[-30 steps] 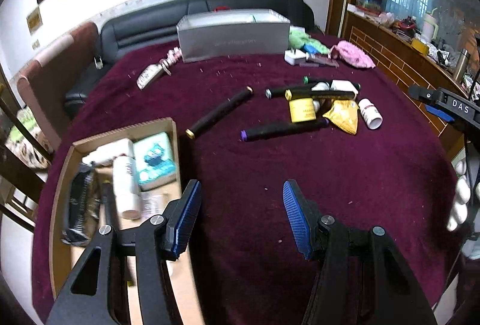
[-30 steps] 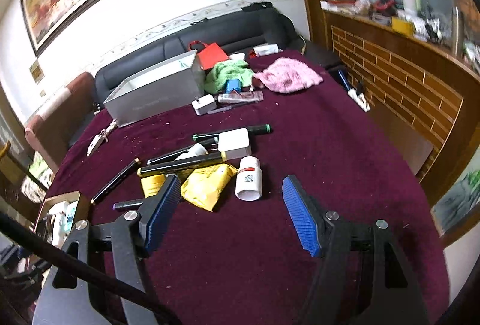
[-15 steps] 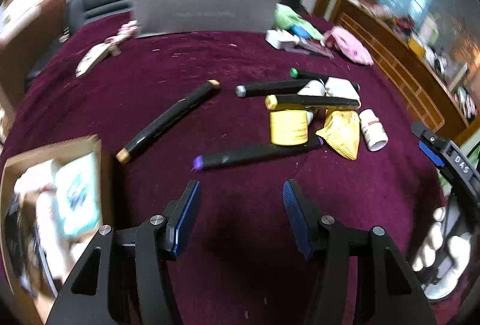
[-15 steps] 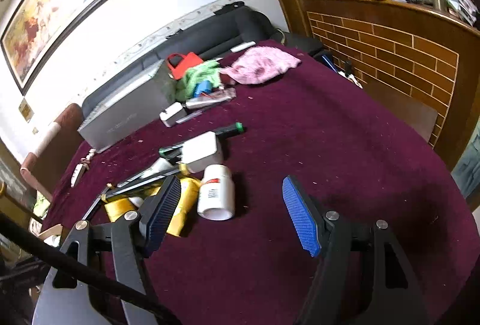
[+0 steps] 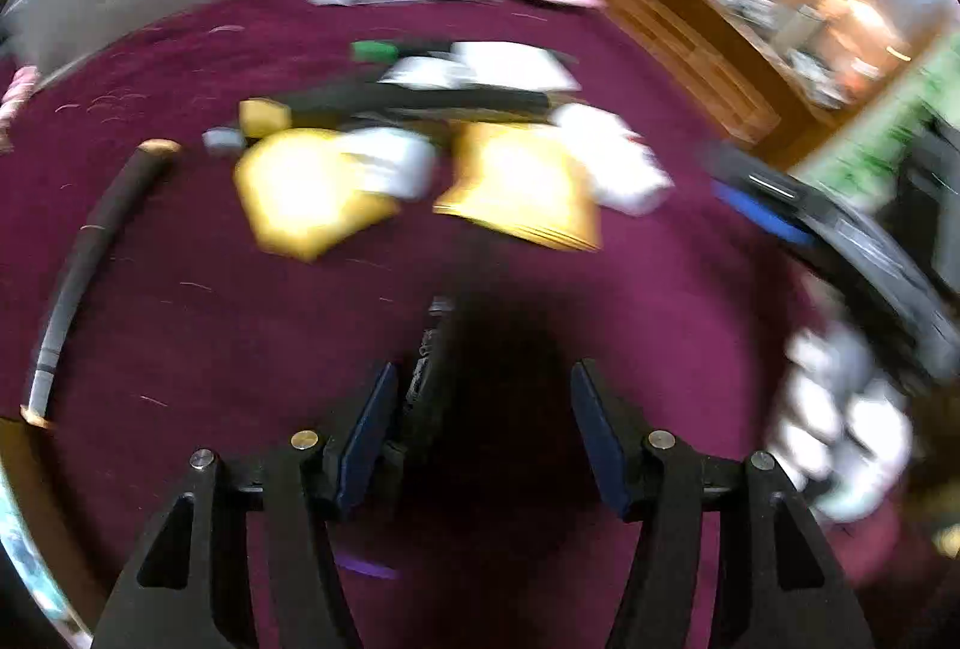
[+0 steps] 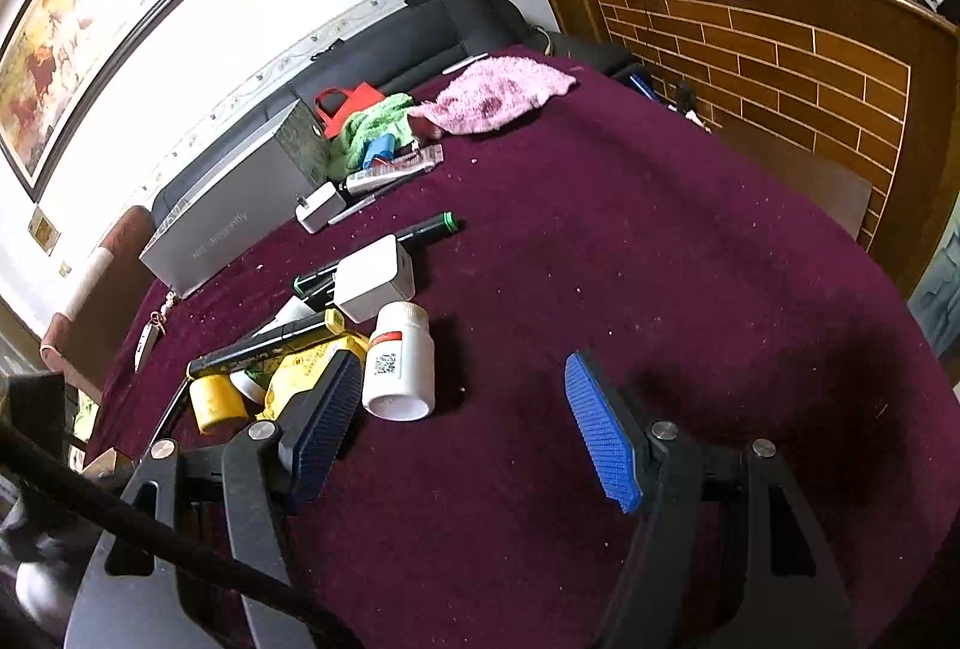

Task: Organize objects

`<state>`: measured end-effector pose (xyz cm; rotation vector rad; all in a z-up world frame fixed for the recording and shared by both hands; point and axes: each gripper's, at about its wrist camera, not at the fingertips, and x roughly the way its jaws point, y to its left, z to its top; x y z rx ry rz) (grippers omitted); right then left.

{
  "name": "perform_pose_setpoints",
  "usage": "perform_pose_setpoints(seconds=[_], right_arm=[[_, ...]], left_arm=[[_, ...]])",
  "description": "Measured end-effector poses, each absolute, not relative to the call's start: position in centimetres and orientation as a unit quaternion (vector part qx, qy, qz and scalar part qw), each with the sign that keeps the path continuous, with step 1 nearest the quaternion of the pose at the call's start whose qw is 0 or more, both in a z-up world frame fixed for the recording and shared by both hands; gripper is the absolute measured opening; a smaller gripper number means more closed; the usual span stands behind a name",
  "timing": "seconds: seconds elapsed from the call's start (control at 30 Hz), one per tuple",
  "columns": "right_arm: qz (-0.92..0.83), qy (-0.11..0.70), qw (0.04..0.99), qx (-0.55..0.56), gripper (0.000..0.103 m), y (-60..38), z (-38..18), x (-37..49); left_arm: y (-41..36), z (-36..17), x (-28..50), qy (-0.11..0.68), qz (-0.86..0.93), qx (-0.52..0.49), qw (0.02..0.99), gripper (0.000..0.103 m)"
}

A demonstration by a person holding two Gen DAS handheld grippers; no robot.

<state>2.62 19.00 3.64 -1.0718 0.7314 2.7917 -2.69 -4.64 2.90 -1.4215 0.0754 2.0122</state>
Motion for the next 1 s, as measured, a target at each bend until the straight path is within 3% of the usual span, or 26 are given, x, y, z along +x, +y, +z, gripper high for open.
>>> perform_pose_setpoints(seconds=[0.1, 0.27, 0.37, 0.53, 0.63, 0.8, 1.0], right_arm=[[0.903, 0.245, 0.032, -0.352, 0.07, 19.2, 3.4, 2.5], [0.897, 0.255, 0.034, -0.358, 0.07, 19.5, 3.0, 2.3], [0.895, 0.258, 0.034, -0.361, 0.07, 19.6, 2.9, 2.2], [0.891, 0.262, 0.026, -0.369, 0.07, 19.5, 2.7, 1.9], [0.89, 0.259, 0.023, -0.374, 0.07, 19.2, 2.5, 1.7], [0.889, 0.259, 0.024, -0.377, 0.07, 19.1, 2.3, 1.7], [0.884, 0.263, 0.028, -0.386, 0.071, 19.4, 1.9, 1.6]], left_arm=[[-3.7, 5.5, -1.8, 0.064, 0.795, -0.505, 0.331, 0.053], [-5.2, 8.1, -8.1, 0.012, 0.877, -0.441, 0.192, 0.055], [-5.1, 7.3, -12.3, 0.006, 0.885, -0.443, 0.142, 0.055], [-3.3, 3.9, -16.8, 0.077, 0.874, -0.477, 0.058, 0.055], [-1.6, 2.2, -16.4, 0.082, 0.855, -0.504, 0.089, 0.056], [2.0, 1.6, -11.7, 0.167, 0.811, -0.536, 0.166, 0.056], [2.1, 0.7, -3.1, 0.172, 0.76, -0.573, 0.254, 0.058]])
